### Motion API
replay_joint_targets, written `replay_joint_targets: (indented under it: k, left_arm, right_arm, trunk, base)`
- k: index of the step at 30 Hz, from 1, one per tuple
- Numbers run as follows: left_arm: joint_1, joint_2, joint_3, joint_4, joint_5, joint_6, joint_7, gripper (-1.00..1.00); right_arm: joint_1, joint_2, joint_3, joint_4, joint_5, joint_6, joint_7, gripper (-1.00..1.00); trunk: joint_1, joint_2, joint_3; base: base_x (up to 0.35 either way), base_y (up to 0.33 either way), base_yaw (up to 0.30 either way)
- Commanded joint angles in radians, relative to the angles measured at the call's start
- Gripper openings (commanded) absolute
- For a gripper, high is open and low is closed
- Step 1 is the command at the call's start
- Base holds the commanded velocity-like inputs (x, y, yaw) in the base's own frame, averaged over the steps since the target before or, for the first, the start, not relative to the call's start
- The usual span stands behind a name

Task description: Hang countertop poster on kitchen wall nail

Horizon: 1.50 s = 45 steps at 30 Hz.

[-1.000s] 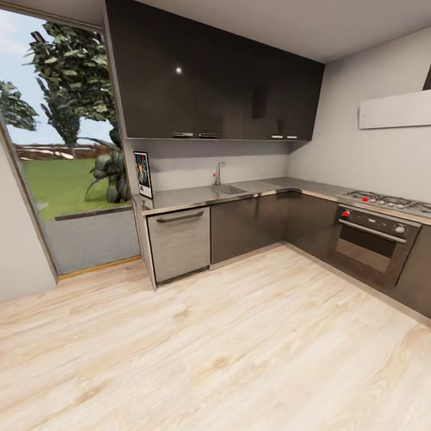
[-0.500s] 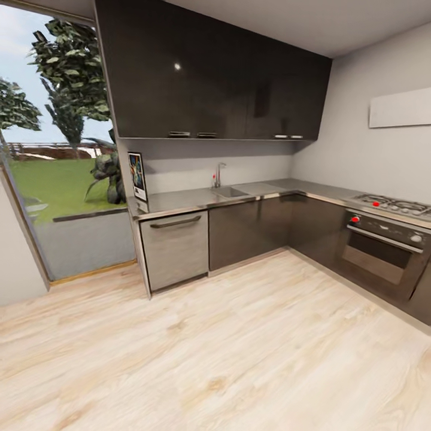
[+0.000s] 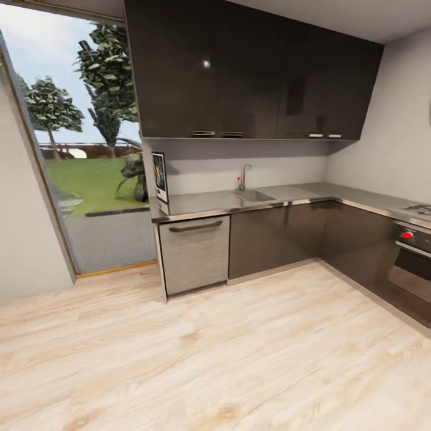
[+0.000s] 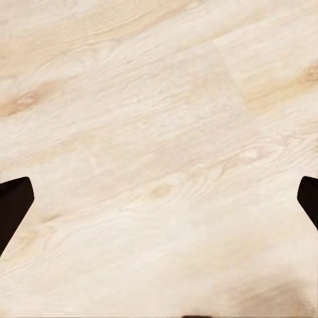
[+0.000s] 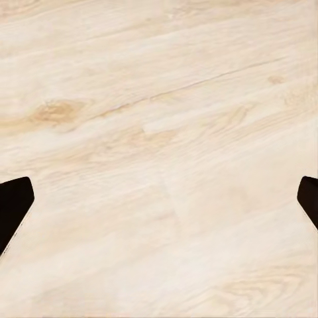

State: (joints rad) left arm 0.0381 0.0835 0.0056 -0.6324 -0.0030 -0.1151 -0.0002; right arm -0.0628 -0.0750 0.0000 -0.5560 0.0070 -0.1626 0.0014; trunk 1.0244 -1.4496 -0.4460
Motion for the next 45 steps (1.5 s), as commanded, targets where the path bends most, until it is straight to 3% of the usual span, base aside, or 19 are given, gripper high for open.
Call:
replay_joint_targets:
  k: [1, 11, 31, 32, 34, 35, 36, 39, 40, 41, 43, 45]
  left_arm:
    - [0.000, 0.000, 0.001, -0.001, 0.000, -0.001, 0.000, 1.00]
    - [0.000, 0.000, 0.001, -0.001, 0.000, -0.001, 0.000, 1.00]
    - [0.000, 0.007, 0.002, -0.003, 0.001, -0.009, -0.001, 1.00]
    - [0.000, 0.011, 0.003, -0.045, 0.005, -0.119, 0.000, 1.00]
    - [0.000, 0.011, 0.005, -0.173, 0.006, -0.155, -0.002, 1.00]
    - [0.000, 0.010, 0.011, -0.468, 0.007, -0.074, -0.005, 1.00]
    - [0.000, 0.007, 0.009, -0.590, 0.007, 0.015, -0.004, 1.00]
    - [0.000, -0.007, 0.003, -0.745, 0.008, 0.174, 0.000, 1.00]
    - [-0.176, -0.119, 0.001, -0.899, 0.031, 0.360, 0.053, 1.00]
    - [-0.176, -0.119, 0.001, -0.899, 0.031, 0.360, 0.053, 1.00]
    - [-0.312, -0.174, 0.000, -0.901, 0.035, 0.463, 0.150, 1.00]
    - [-0.388, -0.198, -0.001, -0.895, 0.035, 0.531, 0.191, 1.00]
  right_arm:
    - [-0.001, 0.000, 0.000, 0.001, 0.001, -0.003, 0.000, 1.00]
    - [-0.001, 0.000, 0.000, 0.001, 0.001, -0.003, 0.000, 1.00]
    - [-0.001, 0.000, 0.000, 0.000, 0.005, -0.003, 0.000, 1.00]
    - [-0.001, -0.002, -0.004, -0.002, 0.003, -0.004, 0.001, 1.00]
    - [-0.001, -0.004, -0.007, -0.004, 0.002, -0.005, 0.000, 1.00]
    - [-0.002, -0.015, -0.020, -0.008, 0.001, -0.033, 0.000, 1.00]
    - [-0.002, -0.020, -0.031, -0.008, 0.000, -0.056, -0.001, 1.00]
    - [-0.002, -0.025, -0.050, -0.009, 0.000, -0.090, -0.001, 1.00]
    - [-0.002, -0.043, -0.166, -0.022, -0.001, -0.130, -0.001, 1.00]
    - [-0.002, -0.046, -0.186, -0.028, -0.001, -0.131, -0.001, 1.00]
    - [-0.002, -0.053, -0.237, -0.048, -0.001, -0.132, 0.001, 1.00]
    - [-0.001, -0.056, -0.259, -0.060, -0.001, -0.133, 0.002, 1.00]
  trunk:
    - [0.001, 0.000, -0.001]
    - [0.001, 0.000, -0.001]
    - [0.001, 0.000, -0.001]
    - [0.001, 0.000, -0.001]
    - [0.001, 0.000, -0.001]
    - [0.001, 0.000, -0.001]
    - [0.001, 0.000, -0.001]
    - [0.001, 0.000, -0.001]
    - [0.001, 0.000, -0.001]
    - [0.001, 0.000, -0.001]
    - [0.001, 0.000, -0.001]
    - [0.001, 0.000, -0.001]
  base:
    - [0.333, -0.101, 0.288]
    - [0.333, -0.088, 0.255]
    - [0.329, -0.070, 0.015]
    - [0.057, -0.004, 0.000]
    - [0.030, -0.002, 0.000]
    - [0.008, 0.000, 0.000]
    - [0.005, 0.000, 0.000]
    - [0.003, 0.000, 0.000]
    - [0.000, 0.000, 0.000]
    - [0.000, 0.000, 0.000]
    - [0.000, 0.000, 0.000]
    - [0.000, 0.000, 0.000]
